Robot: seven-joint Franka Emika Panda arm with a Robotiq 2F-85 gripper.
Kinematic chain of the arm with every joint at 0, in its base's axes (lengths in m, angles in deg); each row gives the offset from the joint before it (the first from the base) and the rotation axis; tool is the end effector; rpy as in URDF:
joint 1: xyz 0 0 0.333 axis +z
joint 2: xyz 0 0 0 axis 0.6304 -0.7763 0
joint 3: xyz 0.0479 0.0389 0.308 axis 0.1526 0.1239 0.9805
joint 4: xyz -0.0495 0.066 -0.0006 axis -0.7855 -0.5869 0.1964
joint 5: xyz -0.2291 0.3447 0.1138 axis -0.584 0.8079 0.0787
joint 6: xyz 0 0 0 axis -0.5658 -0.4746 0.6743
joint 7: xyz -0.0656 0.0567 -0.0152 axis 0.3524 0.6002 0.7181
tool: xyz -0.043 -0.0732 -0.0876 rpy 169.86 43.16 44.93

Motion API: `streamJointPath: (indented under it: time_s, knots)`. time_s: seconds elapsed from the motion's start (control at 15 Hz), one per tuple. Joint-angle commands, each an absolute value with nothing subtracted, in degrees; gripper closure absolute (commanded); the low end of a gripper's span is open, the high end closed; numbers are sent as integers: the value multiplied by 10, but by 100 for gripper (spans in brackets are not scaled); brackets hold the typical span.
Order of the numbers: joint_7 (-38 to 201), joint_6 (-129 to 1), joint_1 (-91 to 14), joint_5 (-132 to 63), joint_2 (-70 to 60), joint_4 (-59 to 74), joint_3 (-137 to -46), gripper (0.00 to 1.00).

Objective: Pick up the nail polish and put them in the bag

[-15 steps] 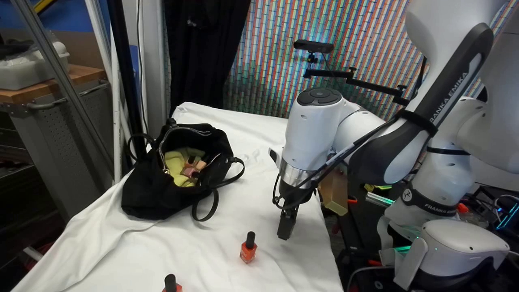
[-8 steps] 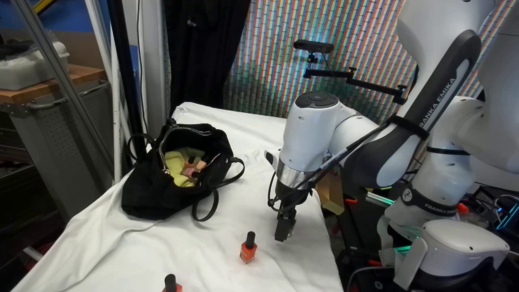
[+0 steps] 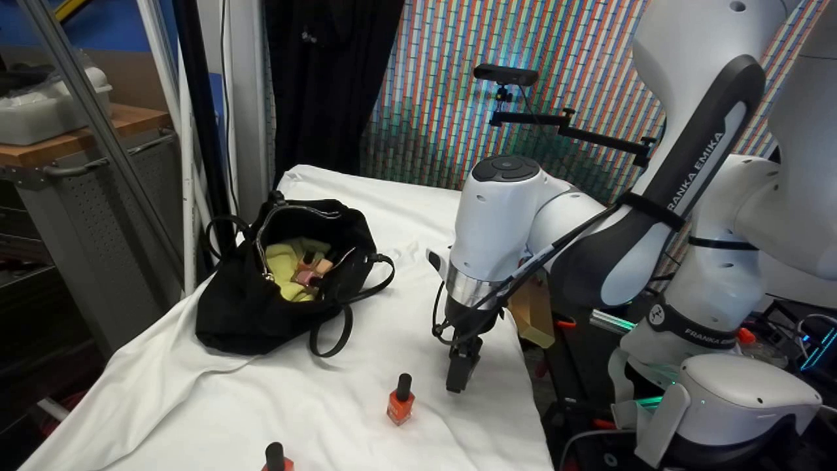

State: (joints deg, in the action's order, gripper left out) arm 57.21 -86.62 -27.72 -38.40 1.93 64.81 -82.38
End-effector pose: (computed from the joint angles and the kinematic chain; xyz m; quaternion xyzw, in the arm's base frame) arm 0.4224 0.1337 0.1402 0.9985 -0.0501 -0.0104 0.0216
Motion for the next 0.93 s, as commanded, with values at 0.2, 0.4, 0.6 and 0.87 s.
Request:
streamJointPath:
  time_s: [0.2,0.4,0.6,0.87]
  knots:
    - [544,-853,-257,-438,52,649,-841,0]
    - [516,-841,-255,-456,64,649,-840,0]
    - [494,-824,-257,-458,72,646,-833,0]
    - [479,-804,-260,-444,78,646,-821,0]
